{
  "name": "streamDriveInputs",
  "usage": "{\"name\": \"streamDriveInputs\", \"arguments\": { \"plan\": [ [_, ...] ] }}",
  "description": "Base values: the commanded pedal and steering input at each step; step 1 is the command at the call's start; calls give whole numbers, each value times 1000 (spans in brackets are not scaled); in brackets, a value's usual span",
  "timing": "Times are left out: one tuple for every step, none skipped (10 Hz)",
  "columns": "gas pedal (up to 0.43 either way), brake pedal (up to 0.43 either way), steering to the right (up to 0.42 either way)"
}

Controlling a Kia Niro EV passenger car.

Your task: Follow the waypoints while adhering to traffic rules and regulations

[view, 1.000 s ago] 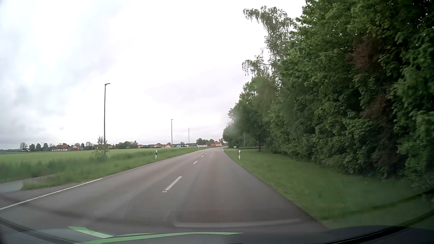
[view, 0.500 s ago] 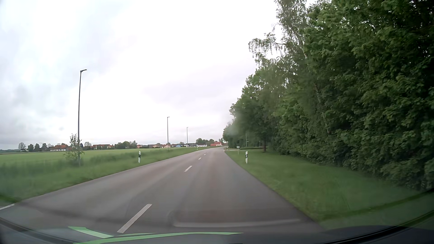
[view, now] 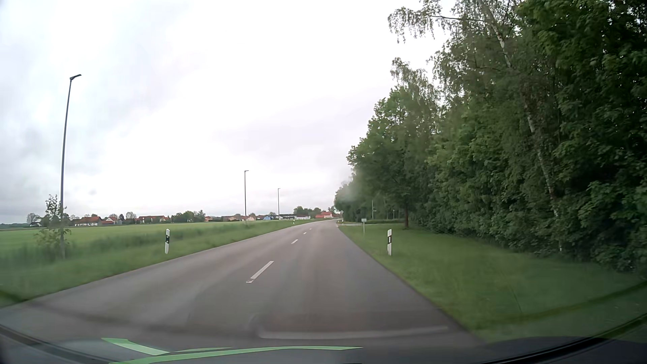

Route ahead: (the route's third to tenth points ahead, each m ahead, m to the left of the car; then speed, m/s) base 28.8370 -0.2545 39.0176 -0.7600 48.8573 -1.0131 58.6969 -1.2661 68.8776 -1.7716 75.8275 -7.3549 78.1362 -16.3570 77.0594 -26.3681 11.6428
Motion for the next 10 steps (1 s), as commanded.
{"name": "streamDriveInputs", "arguments": {
  "plan": [
    [79,0,-5],
    [79,0,-5],
    [79,0,-5],
    [79,0,-5],
    [79,0,-4],
    [79,0,-4],
    [79,0,-2],
    [79,0,0],
    [67,0,2],
    [47,0,3]
  ]
}}
